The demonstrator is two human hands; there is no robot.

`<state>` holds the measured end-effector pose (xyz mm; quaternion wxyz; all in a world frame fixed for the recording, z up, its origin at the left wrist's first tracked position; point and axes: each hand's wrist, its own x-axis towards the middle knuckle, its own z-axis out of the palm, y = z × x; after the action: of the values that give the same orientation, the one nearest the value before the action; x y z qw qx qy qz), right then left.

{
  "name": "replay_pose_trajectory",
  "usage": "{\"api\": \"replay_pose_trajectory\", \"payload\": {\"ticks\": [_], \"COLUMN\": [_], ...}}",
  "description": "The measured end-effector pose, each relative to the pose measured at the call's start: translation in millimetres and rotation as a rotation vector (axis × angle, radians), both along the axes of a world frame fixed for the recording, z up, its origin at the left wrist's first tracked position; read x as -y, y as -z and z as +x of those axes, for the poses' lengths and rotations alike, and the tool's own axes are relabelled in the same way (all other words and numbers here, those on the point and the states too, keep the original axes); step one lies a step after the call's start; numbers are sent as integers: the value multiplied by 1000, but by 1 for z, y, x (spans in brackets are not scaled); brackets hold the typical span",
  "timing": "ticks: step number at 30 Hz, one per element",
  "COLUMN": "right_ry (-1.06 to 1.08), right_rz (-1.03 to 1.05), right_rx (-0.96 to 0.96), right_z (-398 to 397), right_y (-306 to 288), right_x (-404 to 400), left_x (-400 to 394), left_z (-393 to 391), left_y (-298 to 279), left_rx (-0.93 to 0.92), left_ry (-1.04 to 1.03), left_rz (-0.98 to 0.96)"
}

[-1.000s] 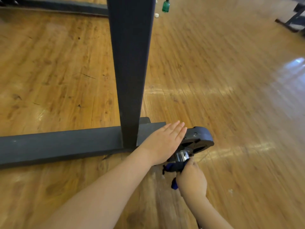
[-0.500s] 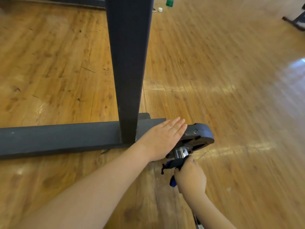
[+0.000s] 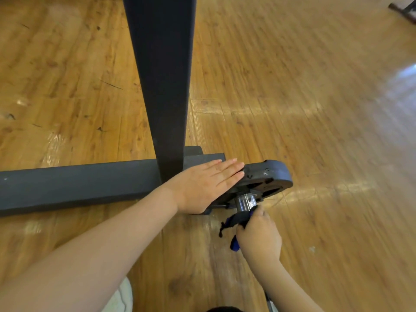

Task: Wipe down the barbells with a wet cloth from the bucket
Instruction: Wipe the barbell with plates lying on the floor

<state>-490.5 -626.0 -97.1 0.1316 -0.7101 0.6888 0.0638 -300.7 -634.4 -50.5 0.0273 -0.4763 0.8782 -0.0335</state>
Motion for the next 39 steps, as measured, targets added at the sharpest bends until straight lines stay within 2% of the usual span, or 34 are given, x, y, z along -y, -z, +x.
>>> {"api": "replay_pose_trajectory", "payload": {"ticks": [5,9,12,17,21,26,29,31,33,35,37,39], "right_ry": [138,52,-57,-20,-215,-431,-526,-477,-381,-339,-425,-607], "right_rz": [22,-25,-65,-133,-267,-330,-368,-481,-604,-643,-602,-530], "right_rx": [33,-48,-32,-121,-21,354,492,535,487,409,363,306], "right_z": [24,11,-6,8,-8,-47,-82,-104,-116,-110,-93,-70], "right_y": [-4,-1,-3,7,15,-7,-45,-72,-94,-108,-109,-98], "right_x": [32,9,-15,-16,-19,-3,22,53,95,140,182,217], "left_x": [9,9,3,6,3,1,11,17,18,14,7,3], "left_z": [0,3,3,3,2,0,5,6,1,-11,-24,-28], "left_y": [2,-1,7,10,9,11,6,1,0,10,22,33], "left_rx": [-80,-84,-82,-67,-75,-86,-71,-64,-61,-92,-115,-125], "left_ry": [113,122,111,103,98,105,126,119,97,40,-48,-65], "left_rz": [-213,-182,-187,-265,-239,-249,-255,-259,-284,-276,-244,-252]}}
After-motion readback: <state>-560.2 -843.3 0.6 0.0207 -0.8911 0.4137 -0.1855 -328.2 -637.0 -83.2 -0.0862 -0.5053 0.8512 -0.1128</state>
